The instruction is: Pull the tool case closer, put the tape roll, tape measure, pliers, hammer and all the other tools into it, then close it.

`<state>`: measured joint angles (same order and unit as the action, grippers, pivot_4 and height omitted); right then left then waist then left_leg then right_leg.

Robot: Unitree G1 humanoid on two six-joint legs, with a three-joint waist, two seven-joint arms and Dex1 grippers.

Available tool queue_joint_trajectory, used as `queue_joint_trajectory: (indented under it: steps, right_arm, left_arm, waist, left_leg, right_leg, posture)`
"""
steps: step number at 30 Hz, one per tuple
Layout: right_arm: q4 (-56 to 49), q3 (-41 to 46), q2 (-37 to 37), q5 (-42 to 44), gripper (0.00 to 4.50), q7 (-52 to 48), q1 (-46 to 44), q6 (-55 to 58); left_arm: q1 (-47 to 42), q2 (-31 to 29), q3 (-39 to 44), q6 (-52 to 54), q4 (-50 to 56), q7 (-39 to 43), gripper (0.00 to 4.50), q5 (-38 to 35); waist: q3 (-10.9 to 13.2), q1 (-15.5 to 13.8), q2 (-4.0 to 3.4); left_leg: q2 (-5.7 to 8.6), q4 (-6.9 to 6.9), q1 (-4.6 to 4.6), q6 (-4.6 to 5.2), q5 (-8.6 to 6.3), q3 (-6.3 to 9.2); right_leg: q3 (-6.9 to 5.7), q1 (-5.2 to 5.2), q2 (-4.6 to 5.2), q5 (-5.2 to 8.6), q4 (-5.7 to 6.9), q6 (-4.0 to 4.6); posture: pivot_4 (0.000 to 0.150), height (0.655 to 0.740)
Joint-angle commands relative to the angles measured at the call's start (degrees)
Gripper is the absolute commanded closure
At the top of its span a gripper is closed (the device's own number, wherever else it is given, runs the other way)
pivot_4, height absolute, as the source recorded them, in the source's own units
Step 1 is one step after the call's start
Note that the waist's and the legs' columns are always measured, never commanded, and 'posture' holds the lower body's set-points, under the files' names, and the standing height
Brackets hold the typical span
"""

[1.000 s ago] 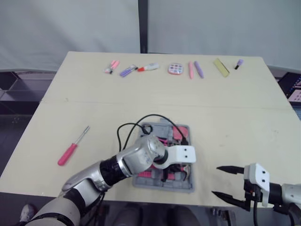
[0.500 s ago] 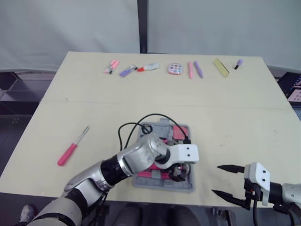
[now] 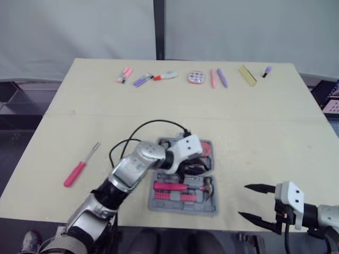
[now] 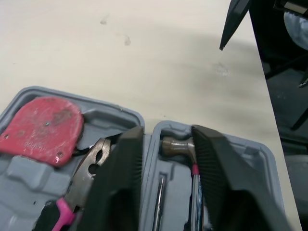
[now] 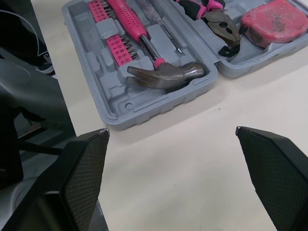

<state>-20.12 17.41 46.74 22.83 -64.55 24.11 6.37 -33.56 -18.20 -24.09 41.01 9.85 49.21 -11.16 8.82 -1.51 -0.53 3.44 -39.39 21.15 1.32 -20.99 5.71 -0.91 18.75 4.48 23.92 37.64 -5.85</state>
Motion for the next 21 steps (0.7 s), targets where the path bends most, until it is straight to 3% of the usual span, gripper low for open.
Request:
queue_joint_trajectory:
  steps: [1,5,11,21]
  right_arm:
    - [-0.63,1.20,0.07,0.81,0.00,0.36,-0.04,0.00]
    - [-0.70,1.82,0.03,0.81,0.00,0.74,-0.01,0.03]
    - [-1.15,2.28,-0.01,0.97,0.00,1.25,-0.12,0.48]
    - [-1.16,2.88,0.32,1.05,0.00,1.39,-0.23,0.67]
  left_arm:
    - [3.47,-1.75,5.91,-7.45,3.51,6.23,4.47,-6.52]
    - [6.77,-4.88,7.79,-11.99,4.36,8.92,4.47,-7.65]
    - [9.94,-5.95,8.19,-26.07,-0.18,11.27,4.47,-5.25]
    - [15.37,-7.54,6.83,-37.87,-5.36,15.89,4.47,-3.17]
  waist:
    - [0.00,0.02,0.00]
    - [-0.01,-0.06,-0.01]
    - [-0.01,0.06,-0.01]
    - [-0.02,0.14,-0.03]
  left_leg:
    - [0.00,0.00,0.00,0.00,0.00,0.01]
    - [0.01,0.00,0.00,0.00,0.00,0.04]
    - [0.04,-0.01,-0.01,0.00,0.00,0.06]
    - [0.01,0.02,-0.04,0.00,0.00,0.03]
  right_leg:
    - [0.00,0.00,0.00,0.00,0.01,0.00]
    - [-0.02,0.00,0.03,0.00,0.01,0.00]
    - [-0.05,-0.02,0.03,0.00,0.01,0.00]
    - [-0.10,-0.02,0.03,0.00,0.02,0.00]
  posture:
    - [0.150,0.7134]
    - [0.150,0.7134]
    - [0.150,0.7134]
    - [0.150,0.7134]
